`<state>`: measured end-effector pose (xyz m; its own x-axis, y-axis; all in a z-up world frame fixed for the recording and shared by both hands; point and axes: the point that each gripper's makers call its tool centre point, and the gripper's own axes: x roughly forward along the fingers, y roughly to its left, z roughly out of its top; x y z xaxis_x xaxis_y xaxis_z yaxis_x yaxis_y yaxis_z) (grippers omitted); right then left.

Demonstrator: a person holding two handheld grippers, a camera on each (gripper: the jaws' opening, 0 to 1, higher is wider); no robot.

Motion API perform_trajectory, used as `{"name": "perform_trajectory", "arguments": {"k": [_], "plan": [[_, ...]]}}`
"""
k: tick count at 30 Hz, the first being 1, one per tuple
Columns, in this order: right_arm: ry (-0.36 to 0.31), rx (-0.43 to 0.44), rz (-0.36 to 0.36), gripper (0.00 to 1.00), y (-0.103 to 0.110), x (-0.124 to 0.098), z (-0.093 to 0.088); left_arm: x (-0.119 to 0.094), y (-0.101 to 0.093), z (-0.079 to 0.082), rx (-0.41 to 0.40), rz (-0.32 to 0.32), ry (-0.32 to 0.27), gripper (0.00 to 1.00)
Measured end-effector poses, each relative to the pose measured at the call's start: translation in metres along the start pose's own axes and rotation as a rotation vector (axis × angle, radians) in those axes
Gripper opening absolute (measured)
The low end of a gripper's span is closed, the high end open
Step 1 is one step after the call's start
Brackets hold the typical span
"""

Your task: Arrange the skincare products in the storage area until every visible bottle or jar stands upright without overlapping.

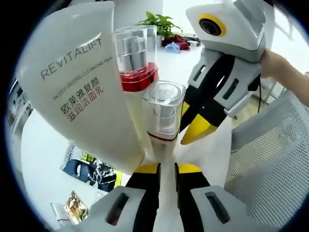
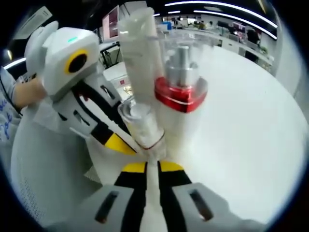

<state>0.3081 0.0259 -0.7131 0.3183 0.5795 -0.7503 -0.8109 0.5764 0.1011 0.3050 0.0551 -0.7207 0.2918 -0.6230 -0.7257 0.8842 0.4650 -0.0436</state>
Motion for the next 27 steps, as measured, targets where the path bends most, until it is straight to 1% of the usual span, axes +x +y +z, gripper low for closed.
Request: {"name": "perform_trajectory", "arguments": {"k": [3,5,11,15,20,23,27], "plan": [[-0.005,-0.005,-0.006,0.09,0.001,-0.004,0.001,-0.003,0.000,-0.004,0.016,0.003,0.015,0.13],[-0.013,-0.011,-0.018,0.09,0.001,-0.007,0.002,-0.005,0.000,-0.005,0.018,0.003,0.020,0.13],[-0.033,-0.007,-0.026,0.11,0.002,-0.017,0.006,-0.015,0.000,-0.006,0.015,0.006,0.018,0.18],[-0.057,-0.005,-0.042,0.12,0.001,-0.024,0.010,-0.025,0.003,-0.005,0.024,0.028,0.010,0.21],[-0.075,0.005,-0.055,0.16,0.002,-0.031,0.016,-0.036,0.010,-0.008,0.025,0.057,0.013,0.27],[-0.080,0.002,-0.079,0.20,0.000,-0.035,0.018,-0.045,0.015,-0.009,0.013,0.074,0.000,0.29],[-0.087,-0.001,-0.096,0.25,0.002,-0.041,0.021,-0.053,0.020,-0.010,0.001,0.096,-0.009,0.33]]}}
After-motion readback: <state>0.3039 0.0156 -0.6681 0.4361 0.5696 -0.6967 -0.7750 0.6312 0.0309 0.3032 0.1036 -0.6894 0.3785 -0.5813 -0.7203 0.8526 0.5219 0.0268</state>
